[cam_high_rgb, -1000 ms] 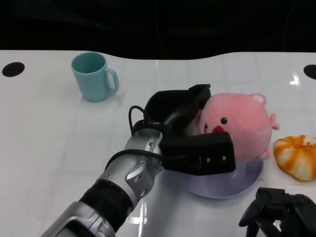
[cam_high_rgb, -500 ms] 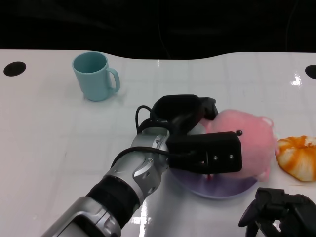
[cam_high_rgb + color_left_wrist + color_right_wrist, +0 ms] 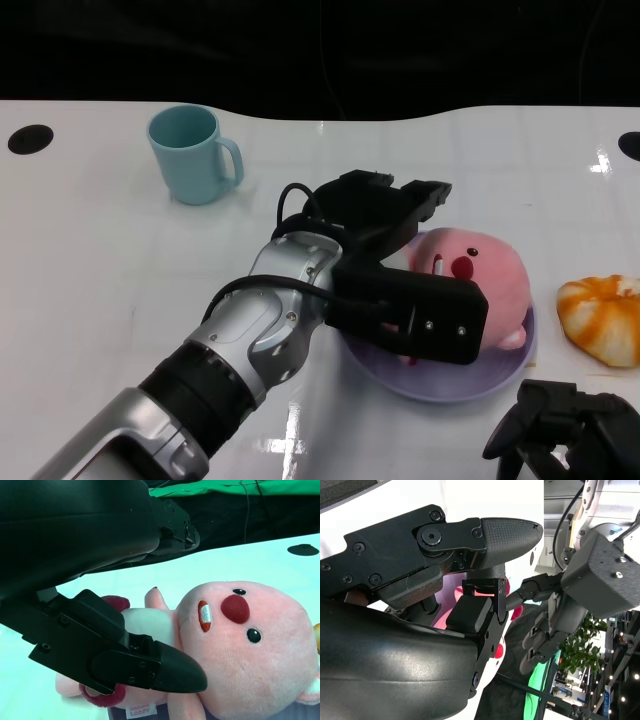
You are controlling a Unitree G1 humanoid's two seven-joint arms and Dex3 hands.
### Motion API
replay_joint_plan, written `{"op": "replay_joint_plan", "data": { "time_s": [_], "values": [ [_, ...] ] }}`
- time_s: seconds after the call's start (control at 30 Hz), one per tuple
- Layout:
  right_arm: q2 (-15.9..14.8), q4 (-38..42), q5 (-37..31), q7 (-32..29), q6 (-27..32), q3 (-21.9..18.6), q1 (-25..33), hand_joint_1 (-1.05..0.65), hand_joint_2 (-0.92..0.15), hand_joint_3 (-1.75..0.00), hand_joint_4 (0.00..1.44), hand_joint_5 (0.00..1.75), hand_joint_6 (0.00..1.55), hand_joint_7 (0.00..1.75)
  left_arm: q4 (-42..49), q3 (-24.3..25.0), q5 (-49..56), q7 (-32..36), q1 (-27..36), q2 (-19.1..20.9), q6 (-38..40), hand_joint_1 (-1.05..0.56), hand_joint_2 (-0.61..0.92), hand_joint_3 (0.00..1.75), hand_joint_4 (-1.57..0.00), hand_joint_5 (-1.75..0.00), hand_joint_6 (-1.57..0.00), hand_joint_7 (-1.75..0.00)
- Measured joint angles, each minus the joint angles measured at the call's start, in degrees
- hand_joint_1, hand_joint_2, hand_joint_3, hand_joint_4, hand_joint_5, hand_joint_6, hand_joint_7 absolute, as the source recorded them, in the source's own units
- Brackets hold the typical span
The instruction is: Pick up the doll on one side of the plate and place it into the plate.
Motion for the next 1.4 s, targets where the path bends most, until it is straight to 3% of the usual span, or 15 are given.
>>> {"op": "replay_joint_plan", "data": {
  "time_s": [0.27, 0.57, 0.9, 1.13, 1.4],
  "values": [
    [0.0, 0.0, 0.0, 0.0, -0.2, 0.0, 0.0, -0.93, -0.92, -0.4, 0.94, 1.42, 0.93, 1.1, -4.9, 0.2, 1.0, -0.3, 1.9, 1.8, 0.2, -1.05, 0.92, 0.45, 0.0, 0.0, 0.0, 0.0],
    [-0.1, 0.2, 0.0, -0.1, -0.5, -0.1, -0.2, -0.93, -0.92, -0.42, 0.93, 1.43, 0.94, 1.11, -14.8, 2.4, 1.0, -0.7, 6.4, 7.6, -1.8, -1.05, 0.92, 0.47, 0.0, 0.0, 0.0, 0.0],
    [-0.3, 0.6, -0.1, -0.4, -1.0, -0.3, -0.5, -0.93, -0.92, -0.43, 0.93, 1.44, 0.93, 1.12, -25.3, 9.7, -7.8, -3.5, 15.0, 13.0, -6.5, -1.02, 0.92, 0.49, 0.0, 0.0, -0.02, -0.01],
    [-0.5, 0.9, 0.0, -0.4, -1.0, -0.3, -0.7, -0.94, -0.92, -0.42, 0.94, 1.45, 0.93, 1.13, -31.3, 13.8, -11.8, -4.4, 21.9, 16.2, -8.9, -0.86, 0.92, 0.44, -0.05, -0.03, -0.08, -0.04],
    [-0.5, 0.9, -0.1, -0.6, -0.6, -0.3, -0.7, -0.95, -0.92, -0.42, 0.94, 1.45, 0.94, 1.13, -32.5, 20.8, -23.5, -2.3, 30.8, 15.2, -18.2, -0.56, 0.92, 0.2, -0.28, -0.2, -0.33, -0.12]
  ]
}}
